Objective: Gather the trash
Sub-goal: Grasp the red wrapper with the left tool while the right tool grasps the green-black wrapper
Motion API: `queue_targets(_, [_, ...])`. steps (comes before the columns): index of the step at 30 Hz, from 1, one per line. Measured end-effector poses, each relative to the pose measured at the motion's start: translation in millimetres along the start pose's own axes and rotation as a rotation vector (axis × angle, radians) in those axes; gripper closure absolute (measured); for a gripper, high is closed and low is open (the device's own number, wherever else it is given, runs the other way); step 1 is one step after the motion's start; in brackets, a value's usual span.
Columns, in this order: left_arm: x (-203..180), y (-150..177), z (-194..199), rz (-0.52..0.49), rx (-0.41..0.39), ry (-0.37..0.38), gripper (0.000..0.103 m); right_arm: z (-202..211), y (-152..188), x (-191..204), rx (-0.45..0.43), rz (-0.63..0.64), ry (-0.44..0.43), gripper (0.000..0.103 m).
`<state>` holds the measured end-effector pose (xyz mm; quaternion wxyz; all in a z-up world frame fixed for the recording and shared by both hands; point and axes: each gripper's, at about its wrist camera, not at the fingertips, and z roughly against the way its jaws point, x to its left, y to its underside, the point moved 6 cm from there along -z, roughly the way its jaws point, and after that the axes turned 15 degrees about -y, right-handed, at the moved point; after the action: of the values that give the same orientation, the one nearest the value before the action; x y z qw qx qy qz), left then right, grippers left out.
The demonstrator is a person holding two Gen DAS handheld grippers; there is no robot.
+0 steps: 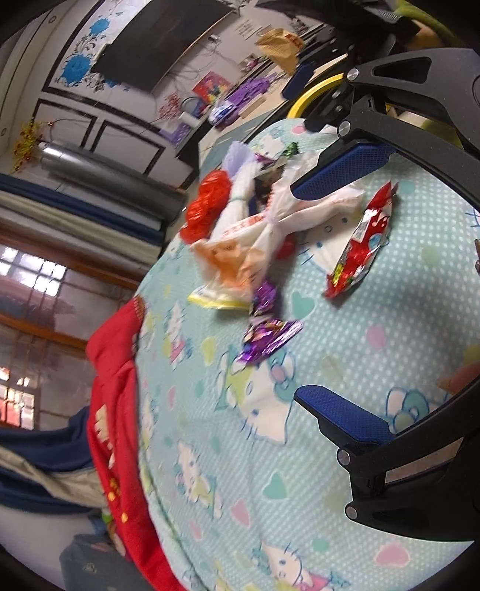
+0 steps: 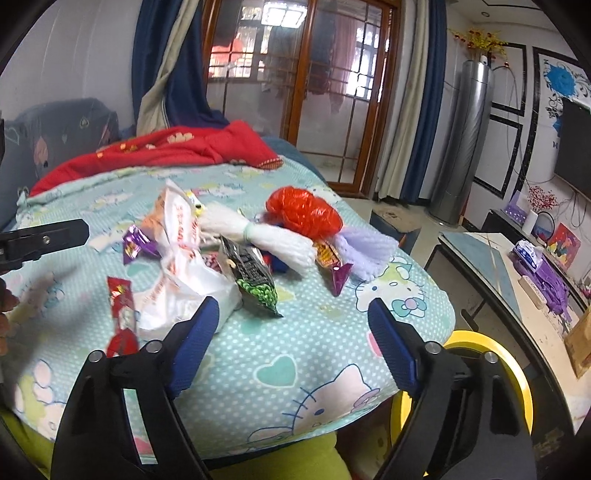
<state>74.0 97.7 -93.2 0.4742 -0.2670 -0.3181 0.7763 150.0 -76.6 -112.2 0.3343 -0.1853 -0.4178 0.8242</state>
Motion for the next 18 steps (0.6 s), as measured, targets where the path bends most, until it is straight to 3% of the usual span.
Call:
queue_targets(5, [-10.2, 12.2, -19.1, -0.024, 0.079, 0.016, 0.013, -16.8, 4.1, -5.8, 0.023, 0.009, -0.012, 0.034])
queue_targets(12, [-9.8, 19.8, -37.9, 0.008, 0.153, 0.037, 0.032, -32.4, 1.2, -6.9, 0.023, 0.006, -0.05, 0.039])
queue_targets(18, [-13.0, 28.1, -46.0, 0.004, 0.188, 0.039, 0.047, -42.3, 0.3, -8.3, 0.033, 0.0, -0.067, 0.054])
